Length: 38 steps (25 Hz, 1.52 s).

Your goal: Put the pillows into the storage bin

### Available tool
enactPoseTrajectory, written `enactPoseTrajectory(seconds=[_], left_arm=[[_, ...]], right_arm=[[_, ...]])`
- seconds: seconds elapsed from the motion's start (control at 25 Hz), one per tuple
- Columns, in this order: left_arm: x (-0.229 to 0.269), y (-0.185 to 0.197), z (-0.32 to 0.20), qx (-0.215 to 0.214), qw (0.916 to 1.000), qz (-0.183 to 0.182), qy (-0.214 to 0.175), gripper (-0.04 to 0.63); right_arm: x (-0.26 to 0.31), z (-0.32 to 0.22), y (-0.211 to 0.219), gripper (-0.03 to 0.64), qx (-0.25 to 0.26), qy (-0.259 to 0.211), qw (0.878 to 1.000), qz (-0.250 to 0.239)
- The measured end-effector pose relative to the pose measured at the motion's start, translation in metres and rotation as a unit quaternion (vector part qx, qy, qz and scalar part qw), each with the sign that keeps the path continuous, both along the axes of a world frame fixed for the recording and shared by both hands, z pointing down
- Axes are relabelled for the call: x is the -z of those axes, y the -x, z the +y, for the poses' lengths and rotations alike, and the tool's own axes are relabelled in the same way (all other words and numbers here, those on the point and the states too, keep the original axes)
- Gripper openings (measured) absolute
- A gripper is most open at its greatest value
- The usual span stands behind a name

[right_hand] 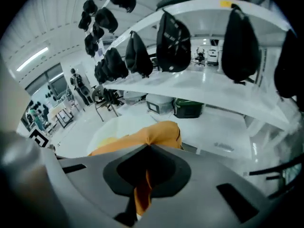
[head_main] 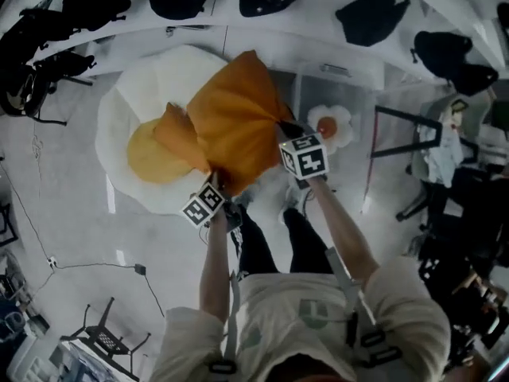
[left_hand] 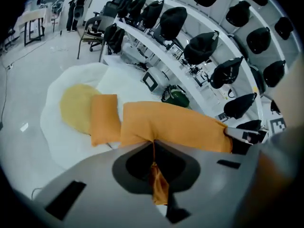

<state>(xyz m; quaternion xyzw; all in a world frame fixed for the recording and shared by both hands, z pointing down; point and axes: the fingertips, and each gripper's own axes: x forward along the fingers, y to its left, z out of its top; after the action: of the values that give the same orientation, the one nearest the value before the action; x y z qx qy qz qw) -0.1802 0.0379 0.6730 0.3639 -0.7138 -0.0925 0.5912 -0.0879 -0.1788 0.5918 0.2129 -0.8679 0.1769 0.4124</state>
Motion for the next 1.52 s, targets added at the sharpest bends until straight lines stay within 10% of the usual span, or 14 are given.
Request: enactPoseTrajectory(seconds=[0.2,0.6,1.4,1.52], left_arm=[[0.065,-0.085,-0.035,-0.092,0.9946,0.018,-0.045,0.012],[0.133,-0.236,-0.164,-0.257,0.9585,-0.011,-0.124,0.012],[0.123,-0.282,-0.237,-0.235,0.9619,-0.070,-0.120,0.014],[0.085,-0.285,-0.233,-0.264,0.9571,-0.107,-0.051,0.145]], right_arm=[[0.086,-0.006,-0.124,0.012,-0.110,-0.039,0.993,-0.014],[0.163,-0.062,-0.339,0.012,-0.262,-0.120,0.957,-0.039],[0.115,-0.140,-0.407,0.014,-0.267,-0.114,0.956,-0.037],[0.062,-0.144,-0.438,0.204,-0.293,-0.090,0.951,0.047]])
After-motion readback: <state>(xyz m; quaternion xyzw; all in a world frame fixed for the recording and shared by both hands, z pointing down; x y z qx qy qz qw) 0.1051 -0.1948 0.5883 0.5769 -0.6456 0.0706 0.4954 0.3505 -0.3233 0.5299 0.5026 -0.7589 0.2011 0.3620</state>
